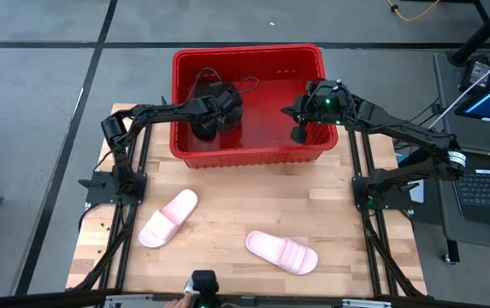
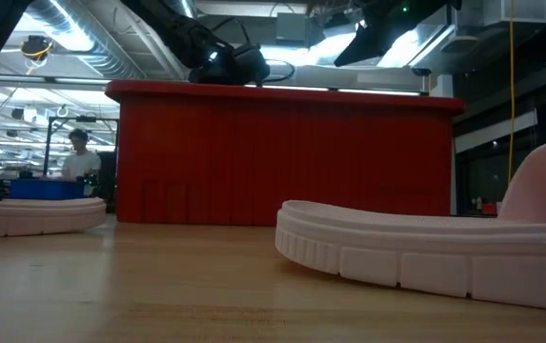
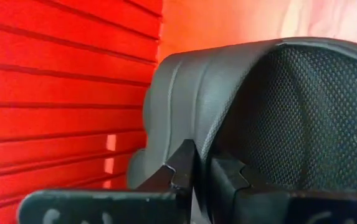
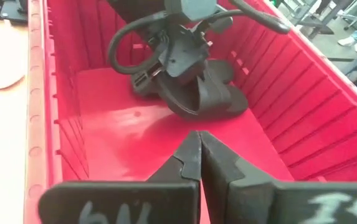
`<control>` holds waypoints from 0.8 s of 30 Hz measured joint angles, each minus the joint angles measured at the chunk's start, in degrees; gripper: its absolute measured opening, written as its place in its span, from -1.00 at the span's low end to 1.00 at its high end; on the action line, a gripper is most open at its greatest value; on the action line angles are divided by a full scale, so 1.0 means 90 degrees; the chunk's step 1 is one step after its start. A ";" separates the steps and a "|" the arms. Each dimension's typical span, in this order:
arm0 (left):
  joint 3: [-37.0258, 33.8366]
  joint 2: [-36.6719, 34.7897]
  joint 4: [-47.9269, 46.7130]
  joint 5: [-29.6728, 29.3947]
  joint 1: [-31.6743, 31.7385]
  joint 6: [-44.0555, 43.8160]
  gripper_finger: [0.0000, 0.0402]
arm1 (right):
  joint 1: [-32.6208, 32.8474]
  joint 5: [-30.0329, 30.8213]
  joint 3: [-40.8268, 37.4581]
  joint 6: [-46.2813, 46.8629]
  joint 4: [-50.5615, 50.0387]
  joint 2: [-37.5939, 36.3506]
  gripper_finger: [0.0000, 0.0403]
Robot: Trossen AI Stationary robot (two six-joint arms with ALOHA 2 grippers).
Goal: Pick and place slides into bin
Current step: Put the black slides into the red bin
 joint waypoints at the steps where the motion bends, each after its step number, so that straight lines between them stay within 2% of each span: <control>1: 0.0000 0.0000 -0.0056 0.0070 0.0002 -0.0089 -0.88 | 0.0000 -0.0002 0.0000 0.0000 0.0000 0.0000 -0.97; 16: 0.0000 0.0000 -0.0301 0.0739 0.0093 -0.0808 -0.69 | 0.0007 -0.0002 0.0000 0.0097 -0.0004 0.0000 -0.97; 24: 0.0000 0.0000 -0.0301 0.0774 0.0158 -0.0921 -0.51 | 0.0007 -0.0002 0.0000 0.0097 -0.0006 0.0000 -0.97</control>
